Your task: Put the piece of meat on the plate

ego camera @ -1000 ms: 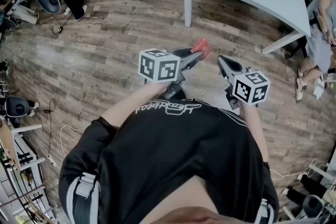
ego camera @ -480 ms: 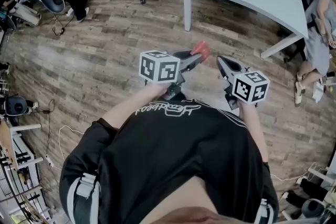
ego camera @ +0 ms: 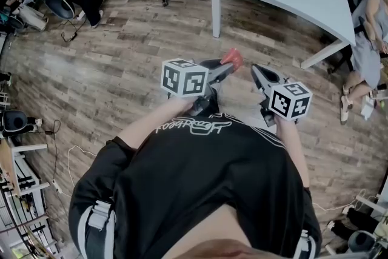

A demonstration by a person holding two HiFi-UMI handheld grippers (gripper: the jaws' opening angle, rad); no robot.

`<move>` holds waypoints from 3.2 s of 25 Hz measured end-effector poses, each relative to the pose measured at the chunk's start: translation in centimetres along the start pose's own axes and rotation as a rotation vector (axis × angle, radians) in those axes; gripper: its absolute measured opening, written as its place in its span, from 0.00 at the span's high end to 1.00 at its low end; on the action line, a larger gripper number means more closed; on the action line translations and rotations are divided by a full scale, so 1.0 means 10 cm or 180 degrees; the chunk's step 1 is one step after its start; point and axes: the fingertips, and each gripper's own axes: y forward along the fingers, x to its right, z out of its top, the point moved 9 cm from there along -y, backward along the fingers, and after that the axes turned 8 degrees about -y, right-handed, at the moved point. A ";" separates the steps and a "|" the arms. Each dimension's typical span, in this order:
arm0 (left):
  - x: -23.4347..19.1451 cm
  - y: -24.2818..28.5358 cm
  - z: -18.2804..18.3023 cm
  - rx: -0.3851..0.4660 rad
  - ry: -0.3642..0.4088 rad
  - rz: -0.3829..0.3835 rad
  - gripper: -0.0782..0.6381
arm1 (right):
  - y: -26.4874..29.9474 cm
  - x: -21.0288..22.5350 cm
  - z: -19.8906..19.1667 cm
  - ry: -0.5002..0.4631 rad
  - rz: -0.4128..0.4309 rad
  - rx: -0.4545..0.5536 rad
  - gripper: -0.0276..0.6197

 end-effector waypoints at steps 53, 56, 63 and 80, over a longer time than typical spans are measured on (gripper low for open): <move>-2.78 2.05 3.25 -0.0461 -0.0163 -0.0179 0.78 | 2.89 2.91 1.67 0.0488 -0.0429 -0.0198 0.94; -2.79 2.11 3.27 -0.0461 -0.0157 -0.0181 0.78 | 2.91 2.96 1.68 0.0470 -0.0430 -0.0199 0.94; -2.87 2.26 3.41 -0.0423 -0.0183 -0.0146 0.78 | 3.02 3.18 1.76 0.0431 -0.0360 -0.0222 0.94; -3.22 3.18 3.95 -0.0488 -0.0371 -0.0012 0.78 | 3.44 4.27 1.99 0.0556 -0.0192 -0.0371 0.94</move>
